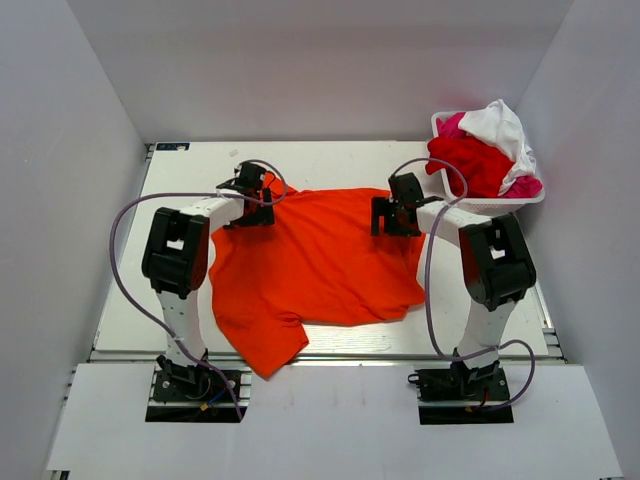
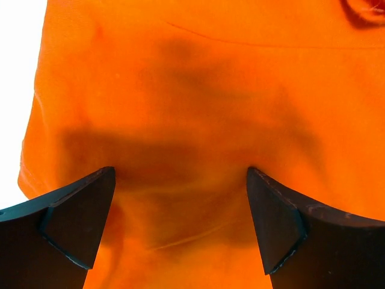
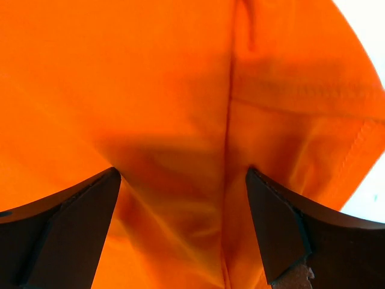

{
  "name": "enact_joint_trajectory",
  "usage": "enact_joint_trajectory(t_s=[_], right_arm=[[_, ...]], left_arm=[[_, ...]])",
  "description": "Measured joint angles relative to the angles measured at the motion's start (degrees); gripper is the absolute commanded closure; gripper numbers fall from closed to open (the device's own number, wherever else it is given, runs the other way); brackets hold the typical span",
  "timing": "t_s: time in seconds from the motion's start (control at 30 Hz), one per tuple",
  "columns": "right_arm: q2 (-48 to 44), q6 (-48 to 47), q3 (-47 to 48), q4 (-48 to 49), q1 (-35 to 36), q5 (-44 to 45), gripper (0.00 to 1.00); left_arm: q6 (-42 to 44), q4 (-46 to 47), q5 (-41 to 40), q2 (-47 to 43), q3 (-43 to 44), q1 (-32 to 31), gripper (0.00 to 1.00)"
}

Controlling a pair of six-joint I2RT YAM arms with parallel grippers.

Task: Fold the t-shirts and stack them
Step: Flatten out the tshirt

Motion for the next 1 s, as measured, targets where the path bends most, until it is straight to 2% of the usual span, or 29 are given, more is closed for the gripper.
enact_joint_trajectory(t_s=[0.13,0.33,0.43,0.67,0.77,0.9,1.0], right_arm=[[3.1,0.0,4.5,-0.2,-0.5,0.0,0.10],[6.8,-0.8,11.0,0.1,-1.4,-0.1,0.10],[6.1,-1.5,12.5,0.1,-1.5,0.4,0.10],[-3.5,0.2,6.5,-2.1,-2.1,6.0,0.10],[-7.6,1.5,2.2,-3.0,-3.0,8.0,0.18],[-9.7,3.1,-3.0,-4.3,-4.4,8.2,0.19],[-9.6,3.9,-5.3,-4.4,-5.0,6.1,0.26]], left_arm=[[0.0,0.0,0.0,3.2,4.2,0.3,0.00],[0.1,-1.5,0.1,10.6,15.5,1.6,0.00],[0.4,-2.0,0.5,11.4,17.0,2.3,0.00],[0.8,-3.5,0.3,7.2,12.0,2.6,0.00],[0.4,-5.1,-0.7,2.6,7.9,2.6,0.00],[-0.9,-5.7,-2.7,-4.4,2.8,2.6,0.00],[-1.8,-5.6,-3.8,-7.4,0.2,2.6,0.00]])
